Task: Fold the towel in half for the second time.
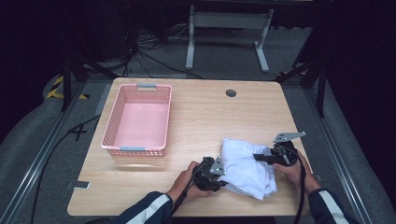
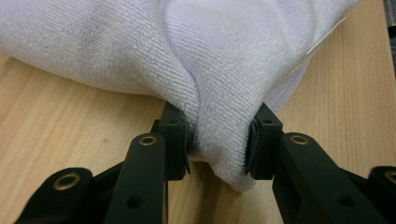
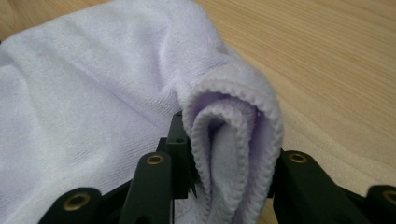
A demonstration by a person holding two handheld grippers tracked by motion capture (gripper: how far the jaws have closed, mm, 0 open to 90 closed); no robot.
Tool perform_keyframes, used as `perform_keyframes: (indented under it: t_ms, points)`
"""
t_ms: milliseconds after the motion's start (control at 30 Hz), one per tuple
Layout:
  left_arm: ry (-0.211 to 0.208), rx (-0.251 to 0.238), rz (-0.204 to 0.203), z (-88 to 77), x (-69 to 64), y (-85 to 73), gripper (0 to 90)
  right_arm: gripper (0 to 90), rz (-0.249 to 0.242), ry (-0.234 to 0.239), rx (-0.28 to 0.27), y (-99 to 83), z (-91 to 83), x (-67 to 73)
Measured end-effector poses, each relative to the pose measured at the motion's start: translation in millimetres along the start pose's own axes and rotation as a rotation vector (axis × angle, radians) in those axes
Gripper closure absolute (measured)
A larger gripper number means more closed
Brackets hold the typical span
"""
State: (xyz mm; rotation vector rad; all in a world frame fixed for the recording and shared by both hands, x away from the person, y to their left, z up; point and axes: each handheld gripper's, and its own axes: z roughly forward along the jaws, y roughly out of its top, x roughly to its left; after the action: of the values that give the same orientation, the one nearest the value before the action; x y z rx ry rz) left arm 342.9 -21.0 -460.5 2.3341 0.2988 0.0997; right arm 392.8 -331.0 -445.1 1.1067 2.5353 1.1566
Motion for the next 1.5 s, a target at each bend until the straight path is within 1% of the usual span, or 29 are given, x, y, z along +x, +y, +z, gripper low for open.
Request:
perform_keyframes:
  t_ms: [33, 67, 100, 133, 167, 200, 233, 300, 367, 400, 467, 567, 600, 633, 733, 767, 867, 900, 1000, 1033, 1133, 1200, 1233, 1267, 1333, 1367, 1400, 1433, 1500]
  points:
    - [0.001, 0.002, 0.002, -1.6, 1.1, 0.1, 66.6, 67.8, -0.003, -0.001, 0.001, 1.6, 0.4, 0.6]
    - [0.014, 0.004, -0.003, -4.5, 2.5, 0.1, 66.8, 67.8, -0.009, -0.004, -0.004, 2.5, 0.6, 0.8]
    - [0.013, -0.014, -0.004, -5.0, 4.5, -0.3, 66.9, 67.8, -0.006, -0.004, -0.007, 4.5, 0.5, 1.5]
    - [0.008, -0.013, -0.005, -7.7, 7.2, -0.6, 67.0, 67.8, -0.010, -0.007, -0.009, 5.8, 0.8, 1.9]
    - [0.016, -0.007, -0.006, -8.7, 7.4, -0.6, 67.2, 67.8, -0.016, -0.006, -0.008, 8.2, 1.2, 2.3]
    - [0.031, -0.008, 0.003, -10.1, 8.2, -0.3, 67.3, 67.8, -0.013, -0.010, -0.015, 9.6, 1.3, 3.1]
    - [0.030, -0.013, 0.003, -11.9, 9.6, -0.4, 67.4, 67.8, -0.009, -0.005, -0.021, 12.0, 0.9, 3.4]
    - [0.045, -0.019, 0.000, -16.3, 12.9, -0.1, 67.4, 67.8, -0.023, -0.011, -0.026, 17.5, 0.8, 4.5]
    - [0.057, -0.016, 0.007, -21.4, 15.9, 0.2, 67.5, 67.8, -0.022, -0.008, -0.044, 24.0, 0.2, 5.5]
    - [0.072, -0.021, 0.000, -25.5, 17.8, 0.3, 67.5, 67.8, -0.033, -0.010, -0.048, 26.8, 0.2, 5.6]
    - [0.082, -0.034, -0.012, -32.9, 21.2, 0.0, 67.5, 67.8, -0.039, -0.008, -0.063, 35.8, 0.5, 7.1]
    - [0.107, -0.051, -0.009, -41.8, 25.4, -0.5, 67.5, 67.7, -0.054, -0.006, -0.075, 49.2, 3.4, 9.8]
    - [0.124, -0.054, -0.011, -45.6, 26.3, -0.8, 67.5, 67.7, -0.055, -0.002, -0.073, 52.0, 4.1, 10.5]
    - [0.131, -0.050, -0.001, -48.2, 27.6, -0.8, 67.5, 67.7, -0.065, -0.004, -0.078, 56.6, 6.0, 11.3]
    - [0.151, -0.058, 0.005, -56.5, 29.8, -1.4, 67.5, 67.7, -0.078, 0.001, -0.082, 67.4, 9.3, 13.8]
    - [0.161, -0.068, -0.011, -60.3, 31.8, -2.2, 67.5, 67.7, -0.086, -0.001, -0.085, 71.4, 10.3, 14.4]
    - [0.173, -0.074, -0.015, -65.2, 33.7, -3.1, 67.6, 67.7, -0.097, 0.005, -0.094, 84.1, 14.1, 16.2]
    - [0.185, -0.084, -0.020, -72.5, 36.4, -4.4, 67.5, 67.7, -0.091, 0.013, -0.093, 88.8, 15.9, 17.2]
    - [0.205, -0.095, -0.030, -82.0, 40.2, -6.9, 67.5, 67.7, -0.109, 0.020, -0.100, 100.5, 20.1, 19.7]
    - [0.205, -0.095, -0.030, -82.0, 40.2, -6.9, 67.5, 67.7, -0.109, 0.020, -0.100, 100.5, 20.1, 19.7]
    - [0.236, -0.108, -0.042, -93.0, 45.1, -10.4, 67.5, 67.7, -0.127, 0.018, -0.109, 115.9, 24.3, 25.6]
    - [0.261, -0.115, -0.045, -102.0, 46.9, -12.6, 67.6, 67.6, -0.136, 0.027, -0.116, 126.9, 27.5, 29.5]
    - [0.261, -0.115, -0.045, -102.0, 46.9, -12.6, 67.5, 67.6, -0.136, 0.030, -0.121, 131.2, 28.8, 30.6]
    - [0.275, -0.124, -0.049, -106.9, 47.2, -13.7, 67.5, 67.6, -0.136, 0.030, -0.121, 131.2, 28.8, 30.6]
    - [0.294, -0.135, -0.057, -114.7, 47.5, -15.8, 67.6, 67.6, -0.153, 0.042, -0.133, 144.3, 32.3, 36.3]
    - [0.304, -0.138, -0.059, -118.4, 47.8, -16.9, 67.6, 67.6, -0.153, 0.042, -0.133, 144.3, 32.3, 36.3]
    - [0.328, -0.137, -0.060, -126.0, 48.9, -19.9, 67.6, 67.6, -0.166, 0.048, -0.141, 152.7, 35.3, 40.7]
    - [0.328, -0.137, -0.060, -126.0, 48.9, -19.9, 67.6, 67.6, -0.166, 0.048, -0.141, 152.7, 35.3, 40.7]
    - [0.345, -0.153, -0.074, -133.1, 50.6, -24.2, 67.6, 67.6, -0.172, 0.054, -0.145, 161.6, 39.4, 44.9]
